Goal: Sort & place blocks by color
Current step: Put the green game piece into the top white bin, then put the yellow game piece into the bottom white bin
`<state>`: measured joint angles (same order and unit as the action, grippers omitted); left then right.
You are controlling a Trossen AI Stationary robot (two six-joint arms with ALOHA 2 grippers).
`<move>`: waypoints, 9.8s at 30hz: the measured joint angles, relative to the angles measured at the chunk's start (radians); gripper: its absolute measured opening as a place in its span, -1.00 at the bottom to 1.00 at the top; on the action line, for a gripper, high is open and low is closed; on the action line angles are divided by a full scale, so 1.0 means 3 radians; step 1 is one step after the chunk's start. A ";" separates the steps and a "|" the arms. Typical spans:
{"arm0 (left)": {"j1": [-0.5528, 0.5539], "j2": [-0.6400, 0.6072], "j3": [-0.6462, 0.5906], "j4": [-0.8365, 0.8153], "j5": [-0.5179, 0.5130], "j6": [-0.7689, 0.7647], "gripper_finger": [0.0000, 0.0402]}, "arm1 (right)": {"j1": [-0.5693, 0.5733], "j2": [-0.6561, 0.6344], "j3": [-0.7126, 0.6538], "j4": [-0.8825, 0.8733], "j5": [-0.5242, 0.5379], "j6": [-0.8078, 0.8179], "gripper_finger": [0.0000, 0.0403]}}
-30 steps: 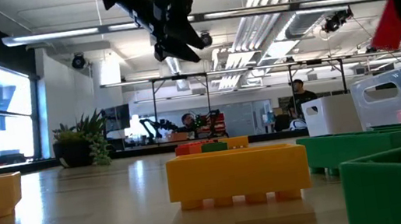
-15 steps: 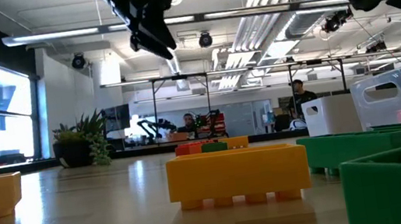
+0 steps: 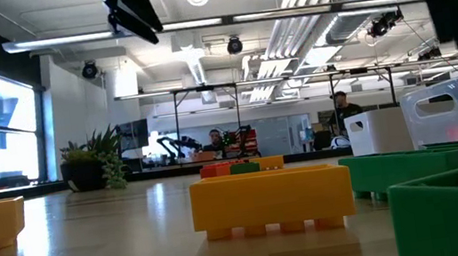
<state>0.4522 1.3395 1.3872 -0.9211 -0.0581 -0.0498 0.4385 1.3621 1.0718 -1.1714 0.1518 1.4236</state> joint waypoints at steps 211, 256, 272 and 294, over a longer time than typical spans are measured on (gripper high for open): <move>0.0589 -0.0146 0.0003 0.0764 -0.0716 0.0000 0.14 | -0.3252 0.0023 0.0144 -0.0076 0.1150 -0.2810 -0.48; 0.0449 -0.0145 0.0000 0.0229 -0.0244 -0.0173 0.14 | -0.3443 0.0738 0.0208 0.0333 0.0574 -0.2758 0.31; 0.0449 -0.0145 0.0000 0.0229 -0.0247 -0.0147 0.14 | -0.3438 0.0736 0.0525 0.1476 -0.0109 -0.3484 0.26; 0.0449 -0.0145 0.0000 0.0230 -0.0252 -0.0148 0.14 | -0.3349 0.0793 0.0673 0.3140 -0.0747 -0.4153 0.26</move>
<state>0.5869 1.2961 1.3872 -0.8520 -0.1337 -0.0940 -0.5662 1.6000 1.2735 -0.2295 -0.0722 0.1777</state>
